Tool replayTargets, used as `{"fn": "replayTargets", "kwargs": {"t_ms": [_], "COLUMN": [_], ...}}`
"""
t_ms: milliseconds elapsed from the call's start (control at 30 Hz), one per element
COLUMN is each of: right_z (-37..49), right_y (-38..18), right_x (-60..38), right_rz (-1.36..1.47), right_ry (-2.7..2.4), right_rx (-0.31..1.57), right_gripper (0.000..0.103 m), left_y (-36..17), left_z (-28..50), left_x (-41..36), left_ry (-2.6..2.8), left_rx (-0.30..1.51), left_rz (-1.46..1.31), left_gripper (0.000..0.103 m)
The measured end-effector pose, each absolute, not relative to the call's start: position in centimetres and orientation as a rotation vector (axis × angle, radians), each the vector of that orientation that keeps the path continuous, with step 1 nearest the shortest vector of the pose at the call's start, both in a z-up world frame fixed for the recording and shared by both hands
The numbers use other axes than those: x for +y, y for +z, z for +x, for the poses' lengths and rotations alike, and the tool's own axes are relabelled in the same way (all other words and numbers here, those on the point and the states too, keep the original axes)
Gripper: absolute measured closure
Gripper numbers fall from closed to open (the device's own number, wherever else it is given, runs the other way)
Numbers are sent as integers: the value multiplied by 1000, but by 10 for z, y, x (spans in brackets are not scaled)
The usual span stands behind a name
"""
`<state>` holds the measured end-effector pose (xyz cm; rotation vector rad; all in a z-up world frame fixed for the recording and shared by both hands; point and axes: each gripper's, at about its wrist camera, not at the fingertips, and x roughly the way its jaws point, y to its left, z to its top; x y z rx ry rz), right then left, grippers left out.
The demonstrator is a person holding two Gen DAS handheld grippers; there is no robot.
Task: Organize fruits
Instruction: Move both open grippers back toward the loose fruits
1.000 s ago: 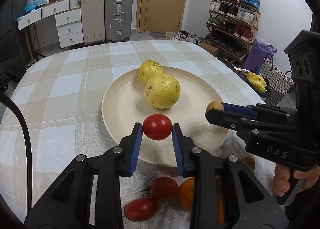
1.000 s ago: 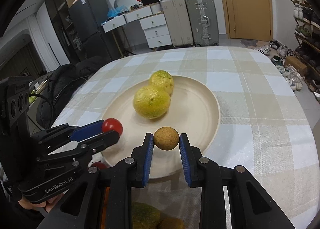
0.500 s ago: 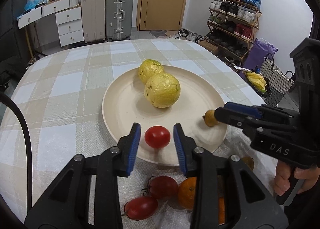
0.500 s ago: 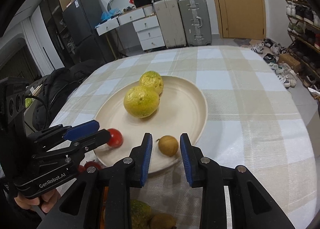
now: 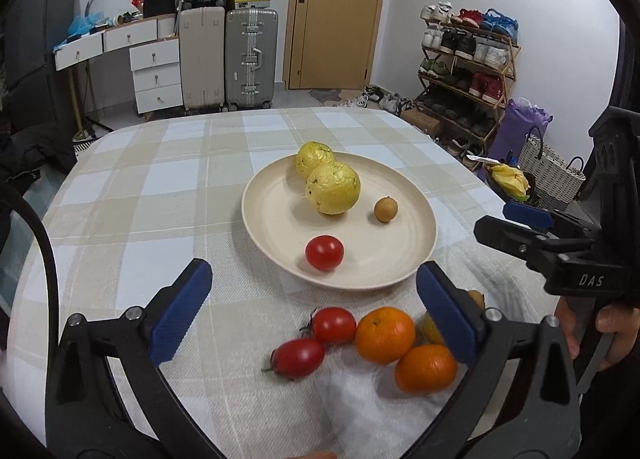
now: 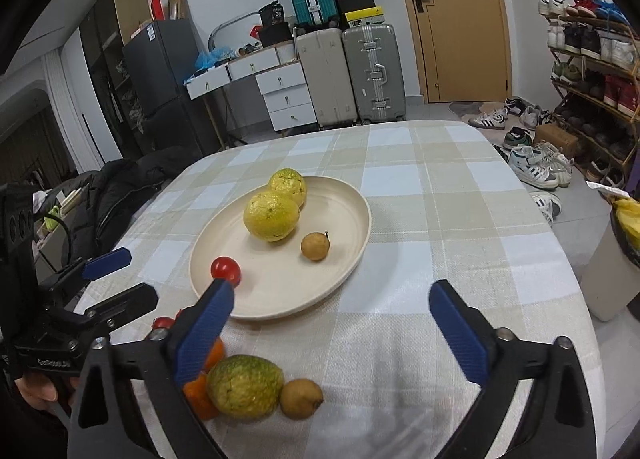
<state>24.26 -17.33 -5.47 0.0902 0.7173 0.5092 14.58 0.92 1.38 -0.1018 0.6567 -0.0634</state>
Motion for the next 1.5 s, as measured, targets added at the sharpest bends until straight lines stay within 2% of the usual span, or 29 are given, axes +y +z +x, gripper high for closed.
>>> {"fn": "replayTargets", "kwargs": {"t_ms": [500, 1500], "right_z": [205, 211], "right_y": [-56, -87], "right_x": [-178, -176], "right_rz": [-19, -183], "right_ry": [481, 472], "right_rx": [711, 879], "right_gripper": [0, 0], "left_y": [19, -4], "left_z": [92, 103], "left_x": [6, -13], "left_ry": [-62, -109], "left_rx": [647, 739], "left_rz": [-122, -102], "left_gripper": [1, 1]}}
